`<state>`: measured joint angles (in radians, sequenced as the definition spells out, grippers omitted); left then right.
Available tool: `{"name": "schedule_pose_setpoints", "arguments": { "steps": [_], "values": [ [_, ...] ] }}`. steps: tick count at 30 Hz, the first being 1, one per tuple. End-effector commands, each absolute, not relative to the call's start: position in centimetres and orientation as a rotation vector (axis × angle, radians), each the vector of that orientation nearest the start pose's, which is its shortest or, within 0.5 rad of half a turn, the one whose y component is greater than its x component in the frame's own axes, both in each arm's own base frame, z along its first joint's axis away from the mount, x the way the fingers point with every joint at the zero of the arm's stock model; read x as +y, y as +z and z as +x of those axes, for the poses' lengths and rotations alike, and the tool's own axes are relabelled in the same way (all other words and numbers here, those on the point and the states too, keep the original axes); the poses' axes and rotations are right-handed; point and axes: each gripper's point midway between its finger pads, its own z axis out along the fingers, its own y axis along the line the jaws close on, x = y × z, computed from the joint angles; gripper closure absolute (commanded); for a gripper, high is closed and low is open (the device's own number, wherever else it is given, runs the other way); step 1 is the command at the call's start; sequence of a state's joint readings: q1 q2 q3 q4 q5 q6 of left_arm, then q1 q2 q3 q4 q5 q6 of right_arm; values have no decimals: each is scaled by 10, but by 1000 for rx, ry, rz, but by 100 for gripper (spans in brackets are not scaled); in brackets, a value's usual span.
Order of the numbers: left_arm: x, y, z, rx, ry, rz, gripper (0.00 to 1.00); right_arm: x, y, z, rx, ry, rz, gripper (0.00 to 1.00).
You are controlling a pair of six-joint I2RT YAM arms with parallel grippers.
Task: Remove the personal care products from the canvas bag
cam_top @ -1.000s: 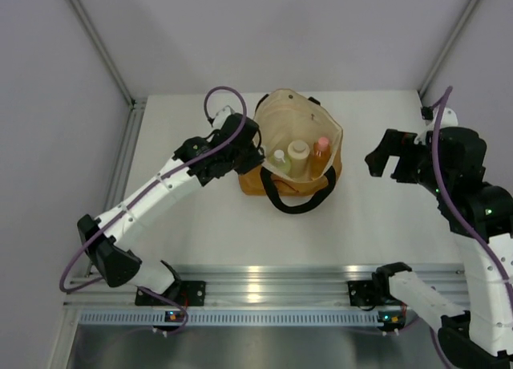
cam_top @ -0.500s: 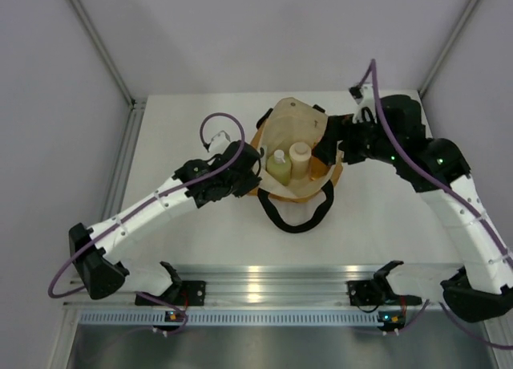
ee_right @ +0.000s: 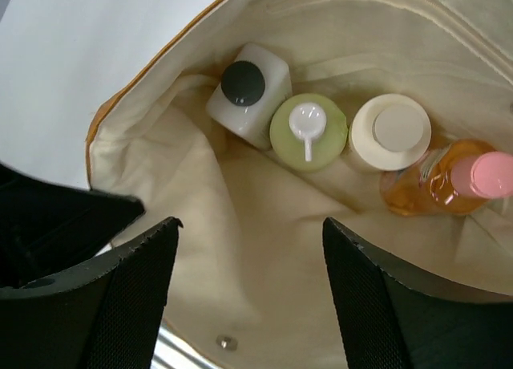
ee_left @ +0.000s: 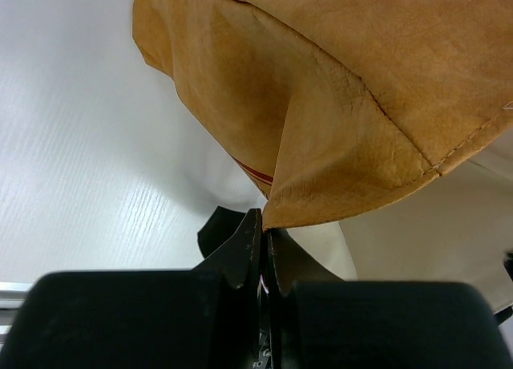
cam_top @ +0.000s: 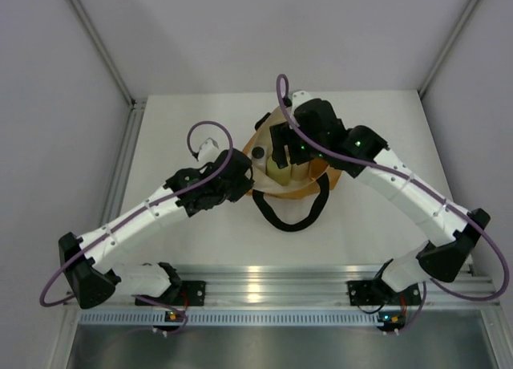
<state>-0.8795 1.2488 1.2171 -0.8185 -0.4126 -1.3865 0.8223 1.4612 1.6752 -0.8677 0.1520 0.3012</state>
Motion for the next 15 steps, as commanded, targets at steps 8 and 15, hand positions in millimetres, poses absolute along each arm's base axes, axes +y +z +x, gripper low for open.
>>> {"name": "schedule_pose_setpoints", "arguments": {
  "steps": [8,15],
  "values": [
    [-228,224,245,2229,-553,-841,100,321,298,331,2097,463,-231,33],
    [-221,218,243,2203,-551,-911,100,349,271,343,2098,393,-44,34]
  ]
}}
